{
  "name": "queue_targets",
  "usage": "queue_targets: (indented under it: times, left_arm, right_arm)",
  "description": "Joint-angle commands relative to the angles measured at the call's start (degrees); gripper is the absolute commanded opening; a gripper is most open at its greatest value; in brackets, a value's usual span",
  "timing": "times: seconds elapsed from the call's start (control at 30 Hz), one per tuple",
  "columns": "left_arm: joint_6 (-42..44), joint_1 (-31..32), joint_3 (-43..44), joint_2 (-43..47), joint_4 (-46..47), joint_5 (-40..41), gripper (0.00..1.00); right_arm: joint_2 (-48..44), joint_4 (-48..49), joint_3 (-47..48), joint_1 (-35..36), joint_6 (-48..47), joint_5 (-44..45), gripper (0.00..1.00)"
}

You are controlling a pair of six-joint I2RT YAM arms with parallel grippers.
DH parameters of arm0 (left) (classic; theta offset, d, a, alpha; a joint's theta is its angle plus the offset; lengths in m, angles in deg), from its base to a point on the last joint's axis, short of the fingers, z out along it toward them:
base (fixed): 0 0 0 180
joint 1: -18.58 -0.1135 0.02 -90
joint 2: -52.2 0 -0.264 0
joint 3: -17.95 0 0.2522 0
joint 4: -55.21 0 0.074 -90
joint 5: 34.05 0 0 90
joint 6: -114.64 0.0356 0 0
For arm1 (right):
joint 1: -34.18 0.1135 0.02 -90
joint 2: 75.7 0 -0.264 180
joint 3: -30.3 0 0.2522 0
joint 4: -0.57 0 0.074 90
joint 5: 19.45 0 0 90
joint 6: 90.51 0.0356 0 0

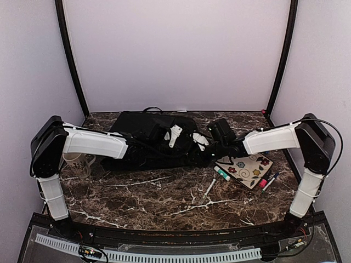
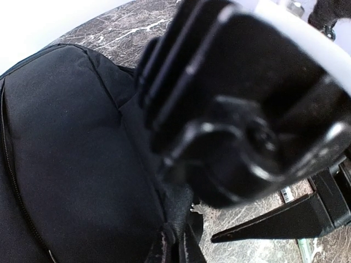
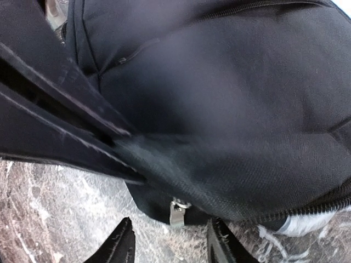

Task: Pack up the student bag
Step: Pick up the student bag from the center of the board, then grab the largest pocket of the student bag.

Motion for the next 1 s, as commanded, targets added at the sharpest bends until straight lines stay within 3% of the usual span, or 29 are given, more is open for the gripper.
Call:
queue_targets:
  times: [0.0, 0.1, 0.3, 0.53, 0.8, 0.97]
  left_arm:
    - [-1.85, -0.47, -0.47, 2.21, 5.4, -2.67, 0.0]
    - [-1.94, -0.47, -0.54, 2.3, 5.4, -3.01, 0.0]
    - [-1.83, -0.62, -0.98, 2.74, 5.4, -2.84, 0.0]
    - [-1.46, -0.73, -1.39, 3.17, 5.32, -2.67, 0.0]
    - [-1.38, -0.73, -2.27, 3.83, 5.57, -3.42, 0.0]
    - [-1.55, -0.8, -1.8, 3.54, 5.96, -3.88, 0.0]
  right_arm:
    - [0.44, 5.86, -0.88, 1.41, -0.37, 2.87, 0.43]
    - [0.51, 7.77, -1.22, 1.47, -0.9, 4.39, 0.39]
    - [0.71, 7.85, -1.32, 1.55, -2.57, 5.52, 0.16]
    - [0.56, 5.46, -1.33, 1.47, -3.93, 5.2, 0.0]
    - [-0.01, 2.87, -0.9, 1.05, -4.79, 4.05, 0.0]
    - [3.78, 1.51, 1.84, 1.11, -3.84, 3.18, 0.12]
